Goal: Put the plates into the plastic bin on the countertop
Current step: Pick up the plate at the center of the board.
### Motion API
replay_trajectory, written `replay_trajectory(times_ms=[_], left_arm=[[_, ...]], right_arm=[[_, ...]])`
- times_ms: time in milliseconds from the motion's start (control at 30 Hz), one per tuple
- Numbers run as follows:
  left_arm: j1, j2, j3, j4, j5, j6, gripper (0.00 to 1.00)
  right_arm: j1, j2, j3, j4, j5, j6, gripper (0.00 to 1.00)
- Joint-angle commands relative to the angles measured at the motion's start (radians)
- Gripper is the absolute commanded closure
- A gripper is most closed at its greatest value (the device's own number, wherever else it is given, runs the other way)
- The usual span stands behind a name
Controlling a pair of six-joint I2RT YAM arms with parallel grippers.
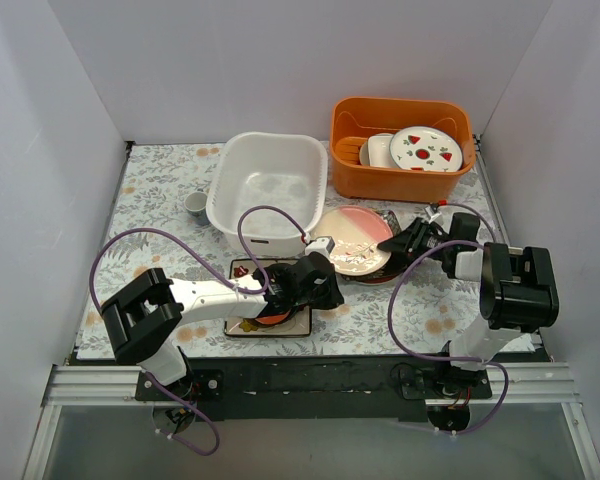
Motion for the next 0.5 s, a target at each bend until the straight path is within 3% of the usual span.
replay_trajectory(times_ms=[0, 100, 133, 467], left_arm=[[0.0, -0.03, 0.009, 0.009, -0.012, 0.016, 1.0], [0.0, -0.036, 0.009, 0.007, -0.012, 0.019, 1.0], [0.0, -0.039, 0.009, 0.006, -0.015, 0.019, 1.0], [0.0, -0.059, 0.012, -0.01, -0.029, 0.03, 1.0]], right_arm=[[0.005, 0.058, -0.067, 0.172, -0.04, 0.093, 0.65], [0.004, 0.044, -0.091, 0.224, -0.042, 0.122, 0.93], [0.002, 0.038, -0.095, 0.227, -0.037, 0.124, 0.96], [-0.018, -0.091, -0.087, 0.074, 0.021, 0.058, 0.99]])
